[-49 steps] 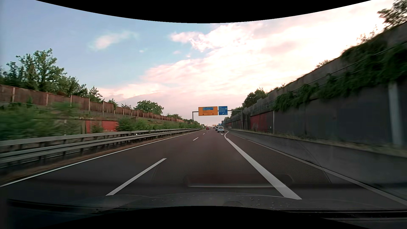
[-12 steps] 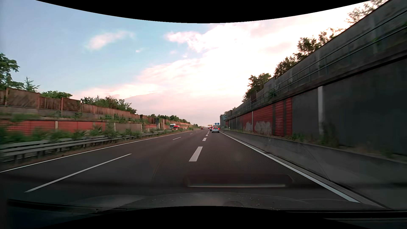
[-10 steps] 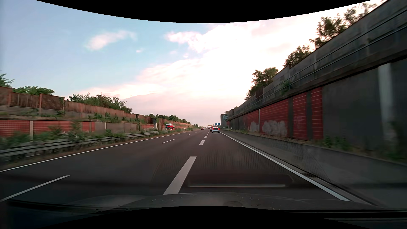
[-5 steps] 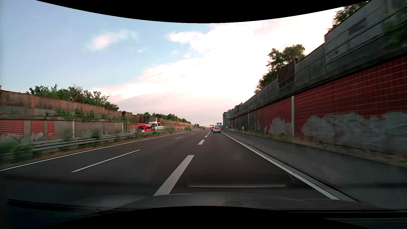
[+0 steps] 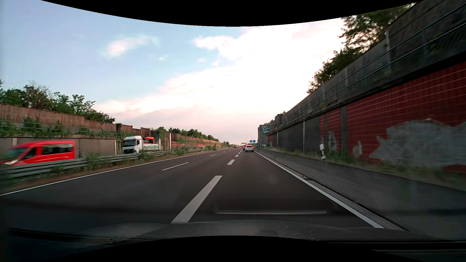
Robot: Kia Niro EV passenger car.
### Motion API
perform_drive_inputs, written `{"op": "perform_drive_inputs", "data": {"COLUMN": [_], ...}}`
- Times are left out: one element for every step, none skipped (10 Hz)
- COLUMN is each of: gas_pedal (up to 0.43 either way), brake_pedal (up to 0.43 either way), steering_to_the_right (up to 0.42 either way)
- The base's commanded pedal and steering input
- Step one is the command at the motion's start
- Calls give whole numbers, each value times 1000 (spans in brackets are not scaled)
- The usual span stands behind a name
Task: Follow the waypoints while adhering to traffic rules and regulations
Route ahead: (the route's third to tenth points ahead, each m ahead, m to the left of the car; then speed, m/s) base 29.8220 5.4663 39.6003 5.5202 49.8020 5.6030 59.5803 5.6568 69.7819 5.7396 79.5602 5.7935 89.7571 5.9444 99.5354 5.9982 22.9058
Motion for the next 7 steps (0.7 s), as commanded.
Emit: {"op": "perform_drive_inputs", "data": {"gas_pedal": [0, 0, 0, 0, 0, 0, 0], "brake_pedal": [0, 0, 0, 0, 0, 0, 0], "steering_to_the_right": [-6, -6, -6, -6, -6, -5, -5]}}
